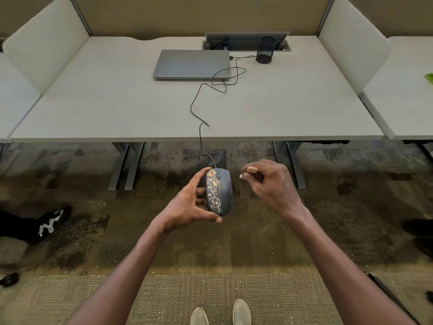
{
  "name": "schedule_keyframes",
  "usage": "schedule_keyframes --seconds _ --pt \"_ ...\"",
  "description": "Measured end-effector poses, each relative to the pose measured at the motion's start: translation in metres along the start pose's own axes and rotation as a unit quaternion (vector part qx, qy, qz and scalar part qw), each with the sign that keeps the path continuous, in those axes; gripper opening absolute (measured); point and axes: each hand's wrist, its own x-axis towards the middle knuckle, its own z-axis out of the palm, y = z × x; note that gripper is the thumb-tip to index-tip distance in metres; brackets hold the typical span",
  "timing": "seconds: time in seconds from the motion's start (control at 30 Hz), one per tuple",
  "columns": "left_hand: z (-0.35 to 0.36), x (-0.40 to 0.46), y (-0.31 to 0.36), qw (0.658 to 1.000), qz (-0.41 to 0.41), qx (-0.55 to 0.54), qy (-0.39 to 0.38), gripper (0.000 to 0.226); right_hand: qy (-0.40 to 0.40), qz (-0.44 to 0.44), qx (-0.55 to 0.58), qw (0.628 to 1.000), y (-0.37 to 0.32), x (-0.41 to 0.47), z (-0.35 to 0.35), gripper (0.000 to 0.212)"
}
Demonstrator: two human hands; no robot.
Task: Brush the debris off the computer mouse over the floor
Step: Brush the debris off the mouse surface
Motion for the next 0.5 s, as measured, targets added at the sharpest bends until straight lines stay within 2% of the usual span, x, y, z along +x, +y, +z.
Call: schedule_keyframes --seconds 0.13,0.3,0.43,0.5 --pt "0.002 0.001 0.002 1.000 0.004 -0.002 -0.013 0.133 -0.014 0.041 -0.013 0.999 -0.006 -0.003 0.001 0.010" --pt "0.002 0.002 0.005 0.999 0.008 -0.011 -0.029 0.132 -0.040 0.122 0.043 0.991 -0.003 0.000 0.006 0.016" --pt "0.002 0.004 0.006 0.999 0.005 -0.011 -0.041 0.131 -0.088 0.247 0.189 0.946 0.003 0.007 0.014 0.024" --pt "0.001 0.005 0.006 0.999 0.003 -0.008 -0.047 0.132 -0.111 0.279 0.240 0.923 0.004 0.012 0.016 0.024"
